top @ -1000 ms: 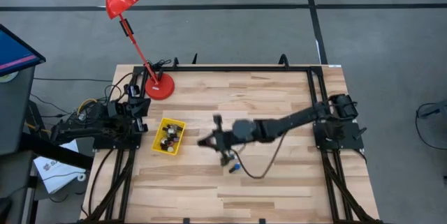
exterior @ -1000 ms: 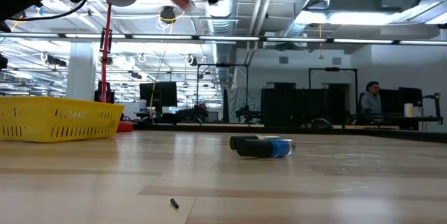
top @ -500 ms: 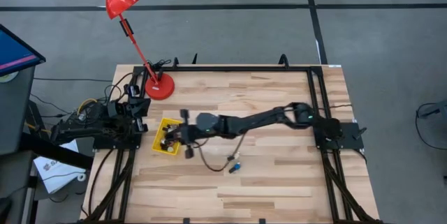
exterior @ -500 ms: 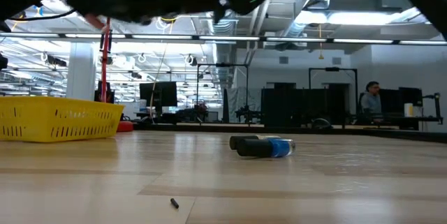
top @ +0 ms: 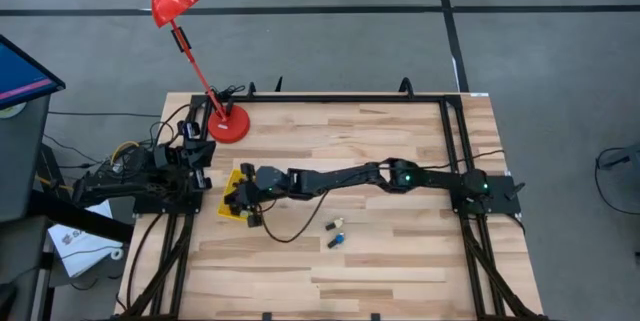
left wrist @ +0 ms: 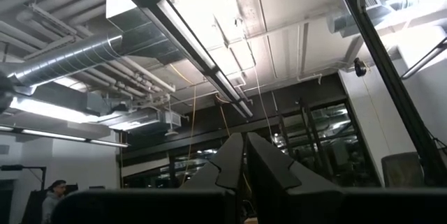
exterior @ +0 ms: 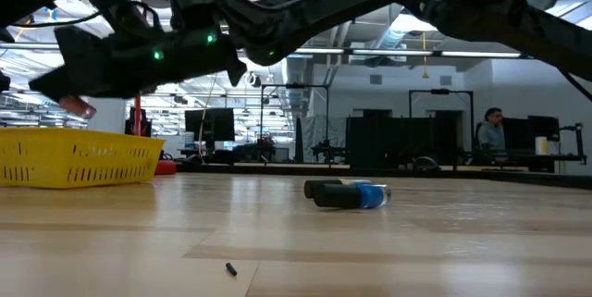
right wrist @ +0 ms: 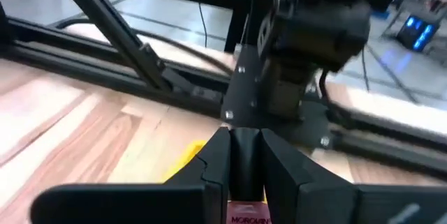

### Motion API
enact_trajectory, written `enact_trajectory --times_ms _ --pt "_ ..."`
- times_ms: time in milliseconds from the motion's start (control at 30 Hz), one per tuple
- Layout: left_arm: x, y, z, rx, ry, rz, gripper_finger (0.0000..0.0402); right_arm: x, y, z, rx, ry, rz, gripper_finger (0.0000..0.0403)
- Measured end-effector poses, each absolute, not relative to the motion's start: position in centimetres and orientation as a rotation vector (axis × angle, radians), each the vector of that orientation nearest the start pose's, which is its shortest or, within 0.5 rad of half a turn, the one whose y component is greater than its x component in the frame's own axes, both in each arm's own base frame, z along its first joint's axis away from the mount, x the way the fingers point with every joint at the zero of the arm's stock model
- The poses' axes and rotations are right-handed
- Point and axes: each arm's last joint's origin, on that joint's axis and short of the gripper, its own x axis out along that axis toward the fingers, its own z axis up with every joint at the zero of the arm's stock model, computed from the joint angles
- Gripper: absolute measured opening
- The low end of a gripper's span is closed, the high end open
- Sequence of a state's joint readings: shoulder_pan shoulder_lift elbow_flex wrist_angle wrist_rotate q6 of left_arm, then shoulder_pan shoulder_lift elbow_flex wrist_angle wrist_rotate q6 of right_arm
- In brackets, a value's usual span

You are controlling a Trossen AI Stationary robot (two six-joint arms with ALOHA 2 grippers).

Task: Pick & Place Nail Polish
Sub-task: Put the pink nail polish bottle into the yellow basket, then put the yellow nail polish bottle into the yellow basket

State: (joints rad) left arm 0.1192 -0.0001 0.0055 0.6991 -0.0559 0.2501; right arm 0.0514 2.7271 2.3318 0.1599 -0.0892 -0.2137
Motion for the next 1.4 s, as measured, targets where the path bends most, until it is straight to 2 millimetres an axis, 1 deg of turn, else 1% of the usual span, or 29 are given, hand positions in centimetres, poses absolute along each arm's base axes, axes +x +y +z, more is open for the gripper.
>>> enact_trajectory --times_ms 167,300,433,933,1000,1067,1267,1333,1400 --pt "7.4 1.0 22.8 0.261 -0.681 0.255 0.0014 60.3 2.2 14.8 -0.173 0.265 0.145 0.0047" --pt "7.4 1.0 22.7 0.261 -0.681 0.255 0.0014 60.3 1.6 14.6 -0.171 0.277 0.136 0.0054" --pt "7.4 1.0 22.7 0.261 -0.681 0.255 0.0014 60.3 1.6 14.5 -0.167 0.291 0.138 0.0063" --pt "7.4 1.0 22.7 0.261 -0.681 0.255 0.0014 60.1 1.6 14.0 -0.154 0.349 0.135 0.0069" --pt "7.4 1.0 22.7 0.261 -0.681 0.255 0.0014 60.1 1.7 14.0 -0.154 0.348 0.136 0.008" --pt "7.4 1.0 22.7 0.261 -0.681 0.255 0.0014 60.1 1.7 14.0 -0.164 0.348 0.137 0.01" --pt "7.4 1.1 22.7 0.263 -0.679 0.26 0.0014 60.0 1.6 14.1 -0.177 0.365 0.14 0.0188" --pt "7.3 1.2 22.7 0.267 -0.677 0.271 0.0014 59.6 1.6 14.6 -0.176 0.417 0.146 0.0213" --pt "7.3 1.3 22.7 0.271 -0.675 0.282 0.0014 59.0 1.7 16.2 -0.19 0.468 0.17 0.0228"
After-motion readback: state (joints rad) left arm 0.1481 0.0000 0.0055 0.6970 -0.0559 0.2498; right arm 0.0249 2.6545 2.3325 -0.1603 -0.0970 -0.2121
